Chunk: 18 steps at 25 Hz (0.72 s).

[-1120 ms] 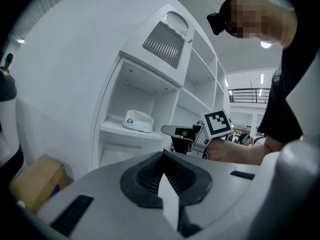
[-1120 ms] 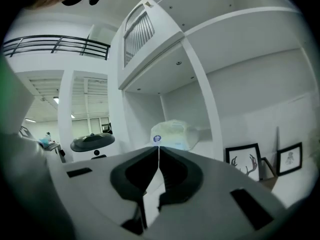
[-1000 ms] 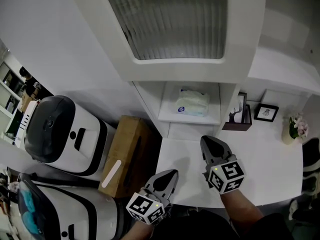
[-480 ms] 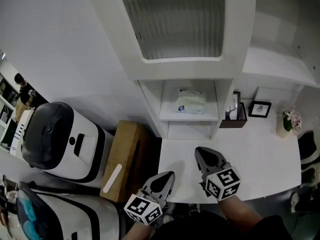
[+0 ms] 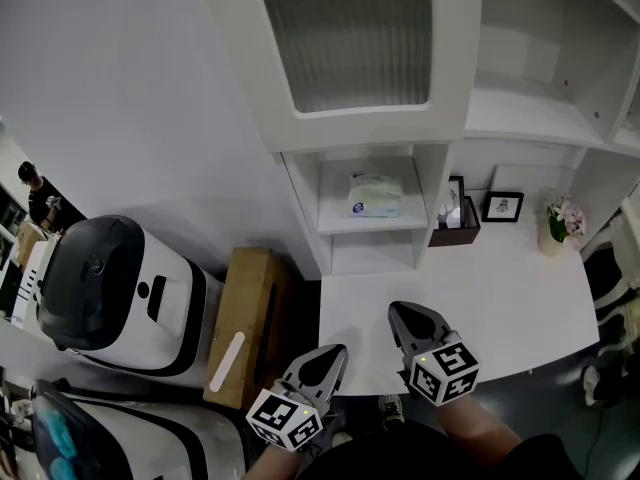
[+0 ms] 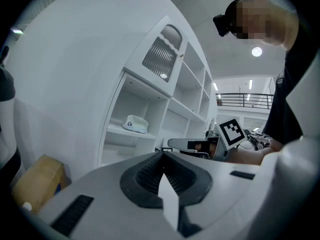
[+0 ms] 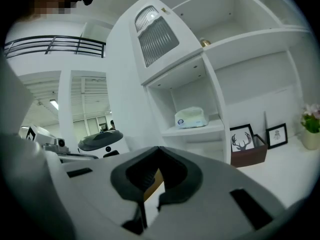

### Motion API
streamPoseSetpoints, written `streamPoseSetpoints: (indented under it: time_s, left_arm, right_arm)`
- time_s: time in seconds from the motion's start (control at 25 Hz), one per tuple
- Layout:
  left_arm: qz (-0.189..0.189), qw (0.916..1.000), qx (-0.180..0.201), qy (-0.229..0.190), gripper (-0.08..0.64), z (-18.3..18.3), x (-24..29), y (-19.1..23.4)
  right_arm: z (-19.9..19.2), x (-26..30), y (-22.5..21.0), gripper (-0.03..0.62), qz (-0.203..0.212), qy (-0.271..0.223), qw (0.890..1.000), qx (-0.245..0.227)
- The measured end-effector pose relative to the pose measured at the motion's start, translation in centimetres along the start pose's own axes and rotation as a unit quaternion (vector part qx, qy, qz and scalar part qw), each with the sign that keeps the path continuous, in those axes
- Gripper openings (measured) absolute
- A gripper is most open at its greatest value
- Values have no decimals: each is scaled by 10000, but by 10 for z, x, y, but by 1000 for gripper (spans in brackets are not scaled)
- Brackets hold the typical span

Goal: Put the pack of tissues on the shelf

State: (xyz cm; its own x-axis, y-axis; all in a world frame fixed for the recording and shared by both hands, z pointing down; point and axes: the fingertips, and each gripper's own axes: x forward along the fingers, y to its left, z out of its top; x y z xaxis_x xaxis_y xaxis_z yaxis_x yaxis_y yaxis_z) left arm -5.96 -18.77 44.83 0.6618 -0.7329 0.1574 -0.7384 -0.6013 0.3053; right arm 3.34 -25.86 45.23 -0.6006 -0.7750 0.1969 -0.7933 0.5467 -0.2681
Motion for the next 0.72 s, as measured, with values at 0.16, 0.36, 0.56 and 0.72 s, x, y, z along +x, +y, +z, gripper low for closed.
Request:
streamPoseSetpoints:
  time_s: [0.16, 0.36, 0.56, 0.72]
  left_arm:
    - [-131, 9999, 41, -22, 3, 0, -15, -9]
    - [-273, 9996, 66, -34, 3, -4, -32, -21]
    - [-430, 9990, 85, 7, 3, -10, -46, -32]
    - [-527, 9986, 79, 56, 3, -18, -59, -40]
  right_arm:
    - [-6, -14, 17, 4, -41, 14, 10000, -3]
    - [-14, -32, 38, 3, -74, 2, 10000, -1]
    - [-26, -49, 55, 4, -157, 33, 9999, 59]
    - [-36, -65, 65, 3, -270, 34, 9996, 119]
